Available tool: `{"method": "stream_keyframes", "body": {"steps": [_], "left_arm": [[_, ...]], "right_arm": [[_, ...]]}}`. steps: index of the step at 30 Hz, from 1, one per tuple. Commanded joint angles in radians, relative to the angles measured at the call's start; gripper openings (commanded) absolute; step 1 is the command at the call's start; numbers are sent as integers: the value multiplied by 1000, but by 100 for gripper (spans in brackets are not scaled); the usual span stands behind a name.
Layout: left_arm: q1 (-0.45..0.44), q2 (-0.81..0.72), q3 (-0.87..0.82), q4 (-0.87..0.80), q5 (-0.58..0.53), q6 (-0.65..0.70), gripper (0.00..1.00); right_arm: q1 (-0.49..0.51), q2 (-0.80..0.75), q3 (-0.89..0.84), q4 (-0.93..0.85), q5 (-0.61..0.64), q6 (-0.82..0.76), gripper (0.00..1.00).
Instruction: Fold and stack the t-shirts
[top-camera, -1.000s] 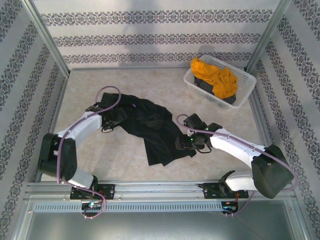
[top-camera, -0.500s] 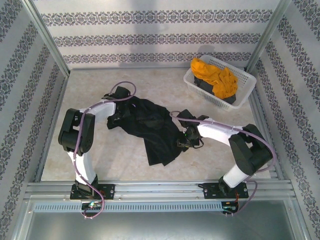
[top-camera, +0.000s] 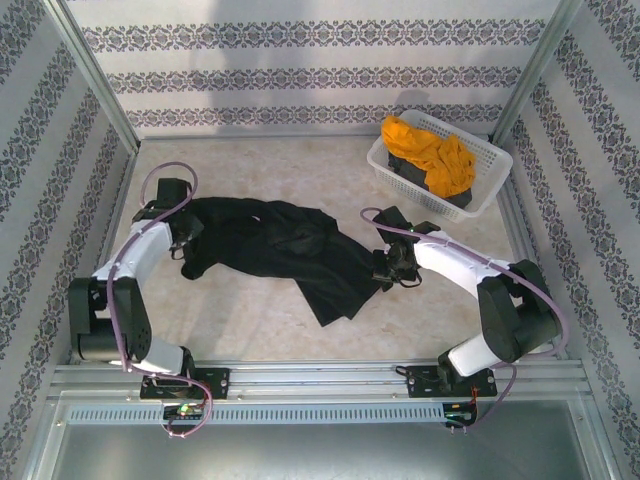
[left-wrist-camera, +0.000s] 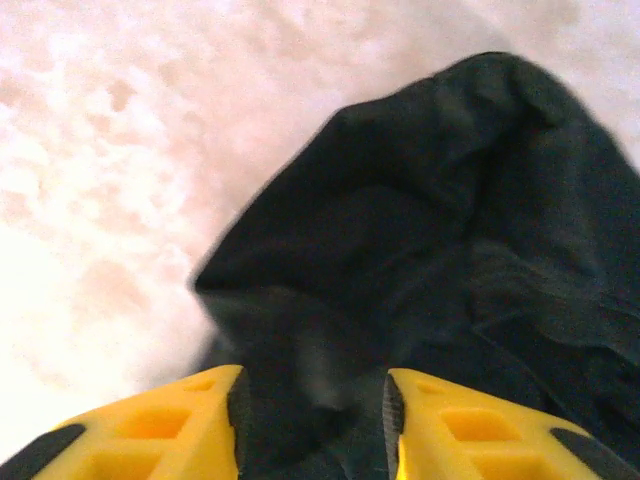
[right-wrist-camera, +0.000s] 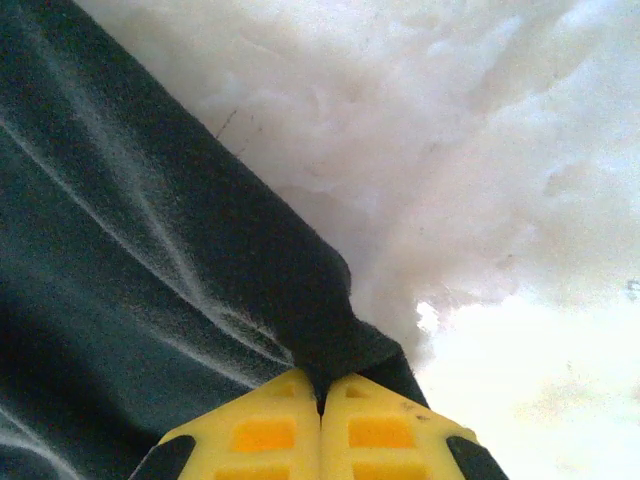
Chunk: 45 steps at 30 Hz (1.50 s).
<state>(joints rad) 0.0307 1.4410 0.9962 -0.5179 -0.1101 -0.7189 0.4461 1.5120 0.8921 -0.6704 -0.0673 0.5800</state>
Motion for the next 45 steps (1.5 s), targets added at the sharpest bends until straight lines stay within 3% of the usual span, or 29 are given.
{"method": "stream_keyframes", "body": {"steps": [1, 6, 8, 15, 22, 27, 34, 45], "left_arm": [[-144, -6, 61, -11, 49, -129, 50], [-317, 151, 149, -18, 185, -313, 58], [-365, 206, 158, 5, 228, -399, 59], [-425, 367, 238, 53, 283, -576, 64], [-423, 471, 356, 62, 255, -585, 63], [-423, 507, 388, 65, 277, -582, 46], [-417, 509, 486, 3, 300, -517, 0], [-356, 363, 576, -41, 267, -443, 0]], "right_arm": [[-20, 2, 34, -61, 30, -45, 7], [-49, -6, 78, -61, -15, -30, 40], [-53, -7, 97, -60, -39, -14, 46], [-53, -14, 98, -44, -73, 21, 49], [-53, -42, 52, -31, -85, 32, 50], [-56, -42, 39, -25, -82, 38, 49], [-91, -15, 52, -7, -84, 58, 49], [-148, -21, 95, 18, -60, 131, 35]]}}
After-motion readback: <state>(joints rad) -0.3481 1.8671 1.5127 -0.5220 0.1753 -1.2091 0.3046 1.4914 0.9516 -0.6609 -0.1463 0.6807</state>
